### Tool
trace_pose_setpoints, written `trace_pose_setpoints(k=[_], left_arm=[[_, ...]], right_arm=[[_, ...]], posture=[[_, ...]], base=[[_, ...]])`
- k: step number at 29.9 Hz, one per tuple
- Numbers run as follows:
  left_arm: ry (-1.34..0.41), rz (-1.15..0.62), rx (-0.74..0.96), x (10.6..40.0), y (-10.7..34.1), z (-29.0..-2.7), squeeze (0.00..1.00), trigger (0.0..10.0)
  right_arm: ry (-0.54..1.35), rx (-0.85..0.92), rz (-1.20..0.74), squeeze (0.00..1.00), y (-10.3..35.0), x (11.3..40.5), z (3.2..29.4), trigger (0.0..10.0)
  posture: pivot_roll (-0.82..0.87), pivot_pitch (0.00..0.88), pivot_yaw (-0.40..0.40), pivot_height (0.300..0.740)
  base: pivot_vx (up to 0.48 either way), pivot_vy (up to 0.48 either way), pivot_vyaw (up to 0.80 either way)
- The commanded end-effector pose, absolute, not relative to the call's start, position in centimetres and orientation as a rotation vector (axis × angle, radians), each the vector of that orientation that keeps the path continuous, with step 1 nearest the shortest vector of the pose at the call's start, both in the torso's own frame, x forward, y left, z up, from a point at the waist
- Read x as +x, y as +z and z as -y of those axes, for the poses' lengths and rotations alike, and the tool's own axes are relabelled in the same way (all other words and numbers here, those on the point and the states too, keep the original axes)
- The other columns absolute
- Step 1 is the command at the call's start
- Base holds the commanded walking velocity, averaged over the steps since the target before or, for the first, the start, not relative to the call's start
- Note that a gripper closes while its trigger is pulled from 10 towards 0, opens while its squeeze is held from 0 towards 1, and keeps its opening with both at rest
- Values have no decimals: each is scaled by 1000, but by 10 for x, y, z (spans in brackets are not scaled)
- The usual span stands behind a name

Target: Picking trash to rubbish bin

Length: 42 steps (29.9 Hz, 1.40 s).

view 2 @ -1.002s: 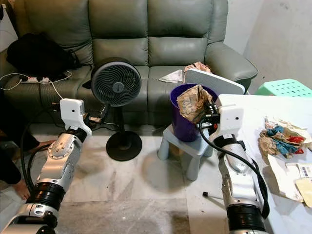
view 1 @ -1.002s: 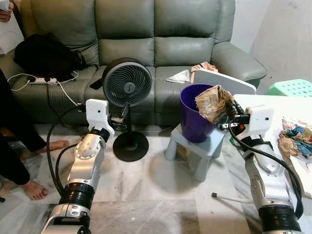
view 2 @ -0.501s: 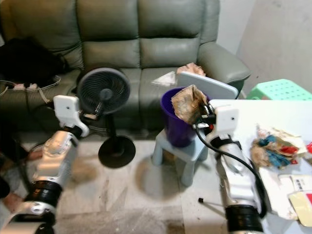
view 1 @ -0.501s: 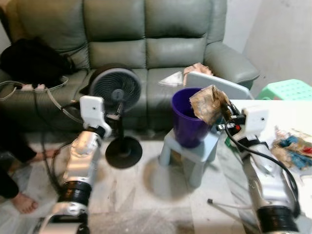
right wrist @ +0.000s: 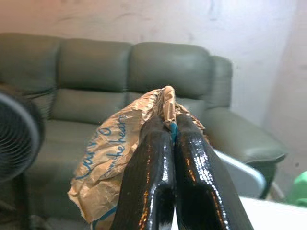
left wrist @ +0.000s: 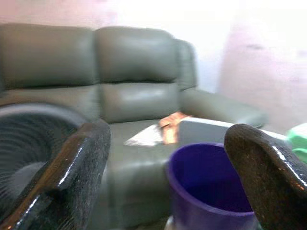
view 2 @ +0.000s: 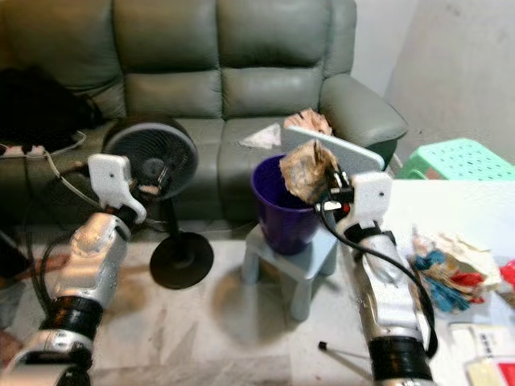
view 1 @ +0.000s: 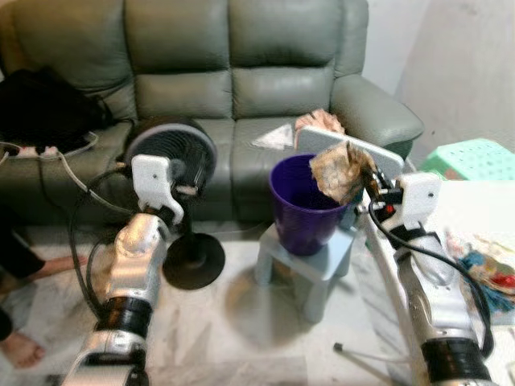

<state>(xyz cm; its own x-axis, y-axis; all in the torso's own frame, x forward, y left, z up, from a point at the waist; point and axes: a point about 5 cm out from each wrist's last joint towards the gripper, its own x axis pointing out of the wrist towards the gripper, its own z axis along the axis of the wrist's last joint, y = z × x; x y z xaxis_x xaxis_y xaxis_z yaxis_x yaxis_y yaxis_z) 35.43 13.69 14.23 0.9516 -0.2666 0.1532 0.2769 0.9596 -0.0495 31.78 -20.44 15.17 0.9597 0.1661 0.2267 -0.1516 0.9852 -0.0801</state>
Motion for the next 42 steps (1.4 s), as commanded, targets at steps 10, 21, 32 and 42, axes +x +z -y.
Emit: trace_pose_setpoints(k=[10,21,32,42], left_arm=[[-240,149,-71,356,146,-151,0,10000],[-241,151,-76,356,146,-151,0,10000],[-235,154,-69,356,147,-152,0,10000],[-238,152,-72,356,146,-151,0,10000]], right_arm=[[204,-51,254,0,156,320,195,10000],[217,-46,251,0,156,318,194,10000],[224,-52,245,0,155,316,195,10000],[229,-54,242,0,155,315,196,10000]], posture=[[23,0,-11,715],[21,0,-12,715],[18,0,-18,715],[12,4,-17,715]], base=[[0,429,0],[0,431,0],[340,194,0],[455,0,0]])
